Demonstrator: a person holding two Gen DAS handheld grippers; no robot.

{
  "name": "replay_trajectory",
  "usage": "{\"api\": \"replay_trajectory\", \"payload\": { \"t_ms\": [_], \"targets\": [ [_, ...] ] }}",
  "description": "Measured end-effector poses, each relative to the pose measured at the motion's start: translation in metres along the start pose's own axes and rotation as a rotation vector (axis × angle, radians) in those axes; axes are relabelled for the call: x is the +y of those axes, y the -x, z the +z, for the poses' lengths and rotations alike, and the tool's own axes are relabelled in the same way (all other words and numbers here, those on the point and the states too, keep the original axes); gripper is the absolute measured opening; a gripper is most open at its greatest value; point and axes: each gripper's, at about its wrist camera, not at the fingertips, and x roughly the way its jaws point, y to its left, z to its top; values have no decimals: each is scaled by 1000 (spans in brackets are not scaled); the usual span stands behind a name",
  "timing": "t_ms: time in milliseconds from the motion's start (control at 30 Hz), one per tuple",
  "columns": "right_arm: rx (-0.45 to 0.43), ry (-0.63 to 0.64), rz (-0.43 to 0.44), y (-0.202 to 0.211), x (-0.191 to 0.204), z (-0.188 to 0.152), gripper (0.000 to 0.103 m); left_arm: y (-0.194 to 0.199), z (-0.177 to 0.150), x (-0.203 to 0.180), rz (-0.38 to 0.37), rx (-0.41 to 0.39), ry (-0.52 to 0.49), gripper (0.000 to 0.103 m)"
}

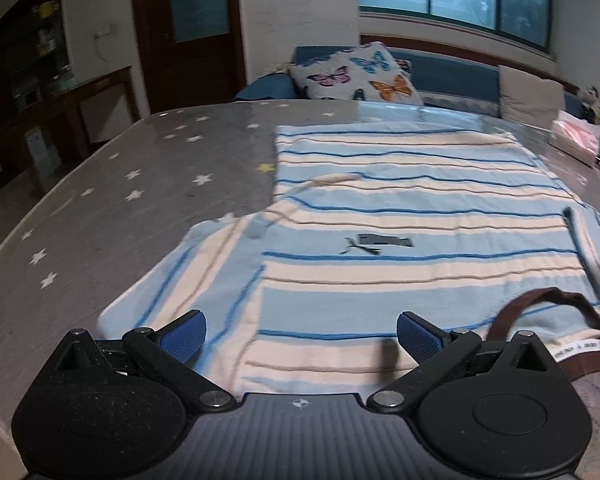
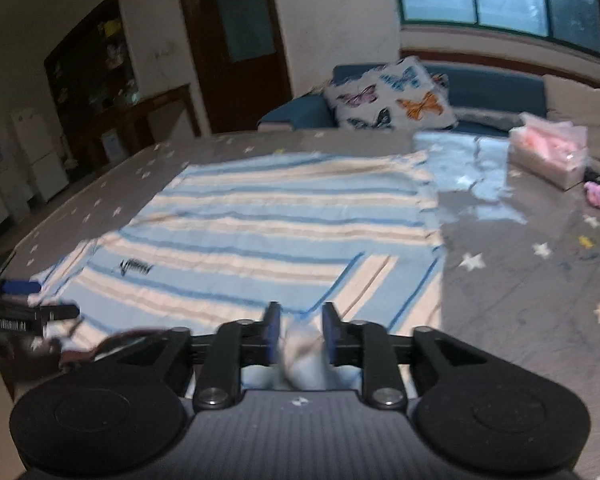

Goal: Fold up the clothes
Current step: 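Fold the held side inward over the shirt body with the right gripper, then grasp the opposite shirt side with the left gripper and fold it inward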

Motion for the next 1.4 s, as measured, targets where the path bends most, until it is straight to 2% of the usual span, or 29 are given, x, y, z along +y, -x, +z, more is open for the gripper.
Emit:
{"api": "replay_trajectory", "payload": {
  "t_ms": [67,133,233,333,500,767,800,967,1067,1133,1167,1233,1333,1400],
  "targets": [
    [9,14,-4,0,1,-2,50,1,-1,7,26,-4,23,103],
    [-1,15,-25,2,-3,-2,53,2,-3,15,53,-10,46,103],
    [15,-19,-26,0,-15,-1,67,3,-5,27,96,-15,90,103],
    [46,-31,-21,-7,-21,-9,76,6,-9,39,140,-19,137,103],
    [59,12,-25,-13,-15,-18,87,9,-16,57,209,-30,177,103],
    [66,15,-13,-17,-12,-20,101,1,-14,87,178,-7,283,89],
    [67,22,-14,-18,-10,-21,102,-1,-13,89,175,-4,290,85],
    [68,58,-35,-20,-4,-24,103,-7,-9,94,180,-9,288,80],
    [63,77,-47,-22,-2,-25,103,-10,-8,91,191,-24,266,69],
    [59,88,-54,-22,-1,-26,103,-10,-8,91,190,-37,261,48],
    [56,94,-59,-23,0,-27,103,-9,-8,91,182,-42,261,43],
    [50,106,-67,-24,2,-29,103,-9,-8,91,165,-52,261,22],
    [37,119,-79,-24,4,-31,103,-7,-8,89,140,-69,260,11],
    [27,120,-82,-24,4,-33,103,-2,-5,86,122,-87,256,10]
  ]
}}
